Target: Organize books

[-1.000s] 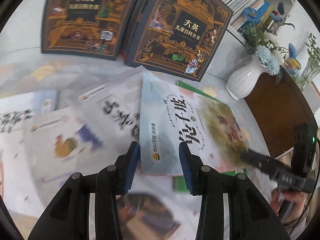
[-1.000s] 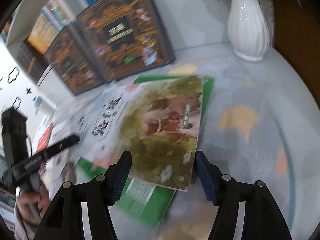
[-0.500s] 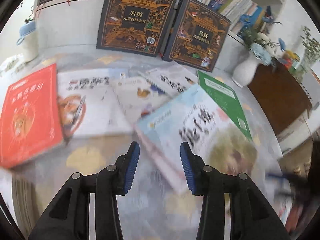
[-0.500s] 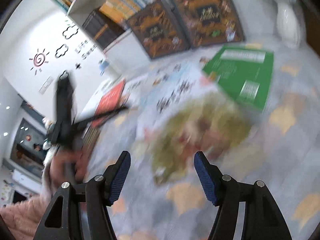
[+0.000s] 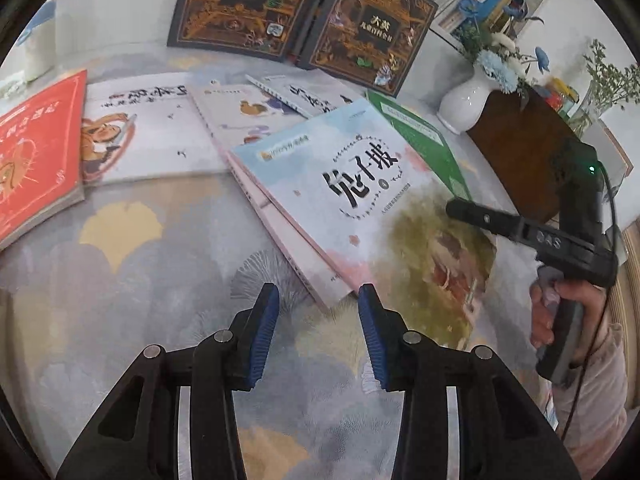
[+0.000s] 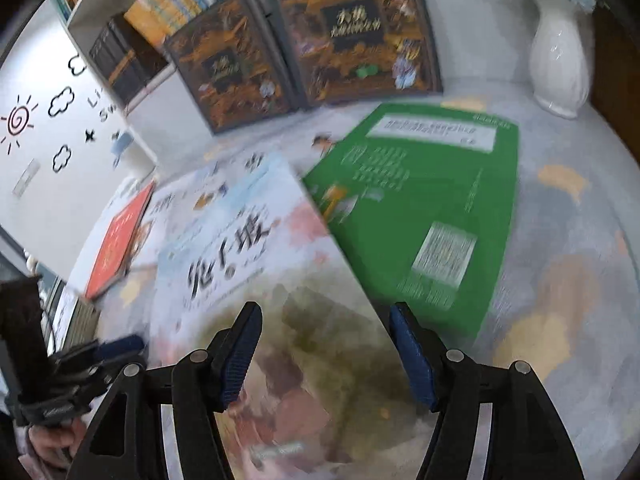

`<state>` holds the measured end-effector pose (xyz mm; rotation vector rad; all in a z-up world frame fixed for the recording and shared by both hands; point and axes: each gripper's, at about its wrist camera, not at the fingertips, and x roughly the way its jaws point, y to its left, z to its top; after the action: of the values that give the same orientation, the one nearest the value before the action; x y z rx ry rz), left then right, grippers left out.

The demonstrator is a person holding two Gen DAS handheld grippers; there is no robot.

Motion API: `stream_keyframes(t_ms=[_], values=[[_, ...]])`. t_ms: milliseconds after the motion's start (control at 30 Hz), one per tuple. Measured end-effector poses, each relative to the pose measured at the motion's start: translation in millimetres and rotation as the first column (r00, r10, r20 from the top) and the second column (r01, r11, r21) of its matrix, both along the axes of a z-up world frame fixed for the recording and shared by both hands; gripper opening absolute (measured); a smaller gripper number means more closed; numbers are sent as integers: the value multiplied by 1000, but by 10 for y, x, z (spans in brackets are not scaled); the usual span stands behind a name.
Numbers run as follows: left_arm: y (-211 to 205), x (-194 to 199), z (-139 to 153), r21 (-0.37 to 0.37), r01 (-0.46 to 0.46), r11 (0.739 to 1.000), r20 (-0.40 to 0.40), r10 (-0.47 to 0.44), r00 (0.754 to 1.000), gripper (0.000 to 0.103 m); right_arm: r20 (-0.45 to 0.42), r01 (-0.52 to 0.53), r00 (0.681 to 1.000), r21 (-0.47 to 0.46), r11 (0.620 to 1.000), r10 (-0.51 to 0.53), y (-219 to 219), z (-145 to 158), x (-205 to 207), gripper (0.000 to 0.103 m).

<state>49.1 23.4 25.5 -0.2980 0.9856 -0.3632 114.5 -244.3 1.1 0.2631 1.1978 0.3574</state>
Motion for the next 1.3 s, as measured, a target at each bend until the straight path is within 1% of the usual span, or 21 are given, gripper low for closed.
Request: stream_keyframes(t_ms=[33, 100, 167, 267, 300, 333, 400, 500, 533, 600, 667, 733, 800, 900, 967, 1100, 1200, 1233, 1300], values=[[3, -6, -6, 1, 1, 1000, 0, -1, 1000, 37, -34, -26, 999, 17, 1000, 26, 42, -32, -34, 66], [15, -24, -11, 6, 0, 1000, 6, 0, 1000, 37, -12, -80, 997, -10, 997, 80, 96, 12, -85, 65], [12, -22, -12, 11, 3, 1000, 6, -3, 1000, 37, -4, -74, 997, -37, 997, 74, 69, 13, -82, 65], [1, -17, -17, 20, 7, 1000, 9, -7, 1000, 37, -18, -14, 1000, 39, 999, 14, -11, -59, -46, 66], [-1, -21, -18, 23, 10, 1000, 12, -10, 1000, 37, -19, -13, 1000, 53, 999, 14, 5, -55, -52, 66], [-4, -25, -20, 26, 13, 1000, 13, -13, 1000, 37, -19, -21, 1000, 52, 998, 23, 38, -41, -57, 66], [-4, -31, -23, 26, 18, 999, 9, -19, 1000, 37, -23, -52, 998, 79, 996, 54, 128, -2, -114, 68], [13, -47, -21, 22, 30, 999, 1, -30, 1000, 38, -69, -75, 994, 183, 980, 89, 248, 14, -261, 68], [18, -65, -21, 33, 28, 999, 1, -28, 1000, 38, -91, -75, 991, 220, 973, 97, 298, 14, -332, 68], [49, -112, -22, 59, 33, 998, 11, -33, 999, 38, -87, -80, 991, 206, 975, 100, 379, 37, -415, 68], [92, -147, -22, 51, 38, 998, 2, -38, 999, 38, -69, -106, 990, 173, 979, 119, 459, 72, -507, 68], [131, -195, -15, 51, 39, 998, -7, -39, 999, 38, -74, -99, 991, 186, 978, 115, 484, 78, -573, 68], [158, -274, -12, 67, 45, 997, -7, -44, 999, 38, -87, -89, 990, 212, 973, 110, 505, 92, -651, 68], [179, -459, -28, 84, 69, 994, -9, -69, 998, 38, -92, -98, 989, 211, 973, 120, 570, 115, -776, 68], [210, -621, -30, 93, 87, 992, -14, -86, 996, 38, -115, -111, 984, 214, 970, 138, 635, 103, -891, 69], [322, -901, -50, 58, 123, 991, -40, -120, 992, 38, -133, -162, 971, 246, 956, 199, 696, 161, -1214, 70], [447, -1015, -84, 4, 144, 990, -57, -144, 988, 39, -153, -191, 955, 331, 924, 253, 640, 124, -1371, 69], [478, -1010, -97, -16, 145, 989, -60, -146, 987, 39, -145, -186, 958, 344, 920, 248, 620, 99, -1376, 65], [532, -966, -124, -52, 145, 988, -66, -148, 987, 39, -133, -161, 962, 427, 890, 238, 507, 10, -1352, 65]])
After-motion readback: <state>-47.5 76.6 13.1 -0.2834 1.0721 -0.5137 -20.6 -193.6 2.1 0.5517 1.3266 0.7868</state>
